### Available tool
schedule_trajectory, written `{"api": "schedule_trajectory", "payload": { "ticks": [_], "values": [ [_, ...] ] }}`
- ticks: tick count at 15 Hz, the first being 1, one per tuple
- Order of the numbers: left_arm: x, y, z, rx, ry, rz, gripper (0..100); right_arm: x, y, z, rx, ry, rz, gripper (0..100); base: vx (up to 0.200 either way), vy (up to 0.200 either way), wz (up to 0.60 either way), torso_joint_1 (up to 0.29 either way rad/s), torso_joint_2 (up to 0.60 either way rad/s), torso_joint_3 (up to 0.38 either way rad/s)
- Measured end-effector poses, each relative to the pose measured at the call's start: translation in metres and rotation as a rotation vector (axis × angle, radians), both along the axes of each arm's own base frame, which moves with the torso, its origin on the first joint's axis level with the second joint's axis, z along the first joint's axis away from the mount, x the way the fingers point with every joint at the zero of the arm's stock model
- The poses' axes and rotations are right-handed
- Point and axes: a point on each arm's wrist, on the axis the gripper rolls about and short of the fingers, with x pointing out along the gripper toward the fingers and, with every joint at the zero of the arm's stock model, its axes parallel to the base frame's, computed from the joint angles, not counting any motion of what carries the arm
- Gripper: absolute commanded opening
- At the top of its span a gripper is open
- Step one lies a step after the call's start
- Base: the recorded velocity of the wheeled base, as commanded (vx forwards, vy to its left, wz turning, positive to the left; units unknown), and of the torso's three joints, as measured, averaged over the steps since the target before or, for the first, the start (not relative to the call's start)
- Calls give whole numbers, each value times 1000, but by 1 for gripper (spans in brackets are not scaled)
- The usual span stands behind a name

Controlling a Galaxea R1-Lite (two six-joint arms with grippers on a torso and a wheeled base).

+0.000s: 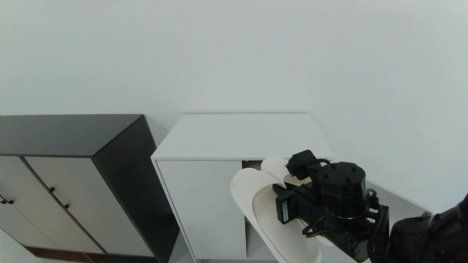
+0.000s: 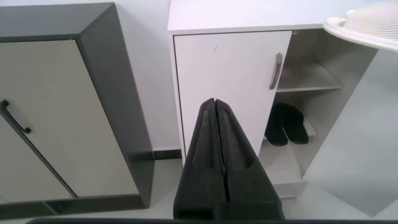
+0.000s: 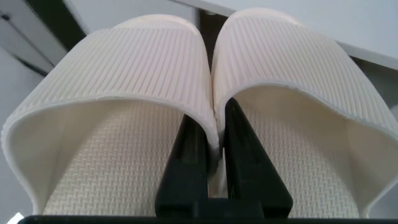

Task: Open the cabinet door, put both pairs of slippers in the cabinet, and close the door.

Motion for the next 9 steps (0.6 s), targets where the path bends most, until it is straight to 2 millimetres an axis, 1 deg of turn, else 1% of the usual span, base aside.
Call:
{"api": "schedule_trajectory", "payload": {
  "ticks": [2,4,7,9],
  "values": [
    [0,0,0,0,0,0,0,0,-4,-1,-13,-26,10,0,0,0,0,0,0,0],
    [0,0,0,0,0,0,0,-4,-7,-3,-3,-40,56,0,0,0,0,0,0,0],
    [0,0,0,0,0,0,0,-5,-11,-8,-15,-39,69,0,0,0,0,0,0,0],
    [0,0,0,-1,0,0,0,-6,-12,-9,-20,-39,72,0,0,0,0,-95,203,117]
  ]
}}
